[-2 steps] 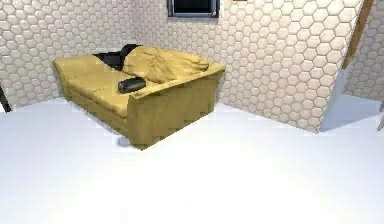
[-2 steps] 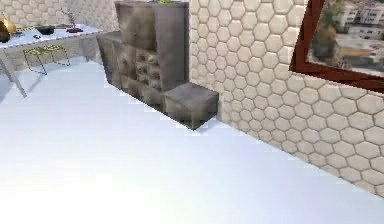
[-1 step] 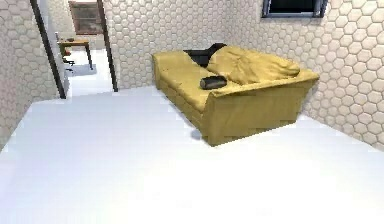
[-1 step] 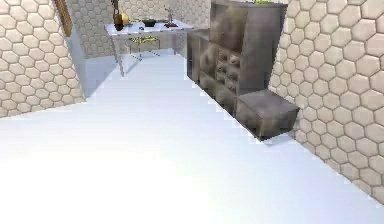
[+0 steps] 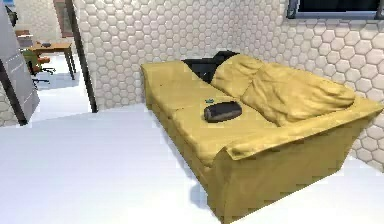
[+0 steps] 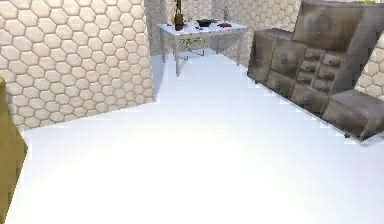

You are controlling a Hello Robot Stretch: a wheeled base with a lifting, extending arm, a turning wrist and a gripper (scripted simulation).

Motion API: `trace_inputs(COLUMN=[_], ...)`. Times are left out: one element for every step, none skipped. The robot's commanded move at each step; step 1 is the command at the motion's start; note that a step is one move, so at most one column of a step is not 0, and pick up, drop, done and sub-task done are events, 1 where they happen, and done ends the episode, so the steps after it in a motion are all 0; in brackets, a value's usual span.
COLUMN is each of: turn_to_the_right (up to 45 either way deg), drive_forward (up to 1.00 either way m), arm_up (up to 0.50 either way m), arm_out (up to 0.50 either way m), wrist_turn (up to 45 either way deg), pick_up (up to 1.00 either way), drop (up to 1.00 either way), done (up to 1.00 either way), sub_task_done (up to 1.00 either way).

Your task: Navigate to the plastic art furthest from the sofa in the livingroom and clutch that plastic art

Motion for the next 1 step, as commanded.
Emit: trace_inputs(turn_to_the_right=[-9.0], drive_forward=[0.0], arm_up=[0.0], arm_out=[0.0], wrist_turn=[0.0], pick_up=[0.0], drop=[0.0], done=[0.0], sub_task_done=[0.0])
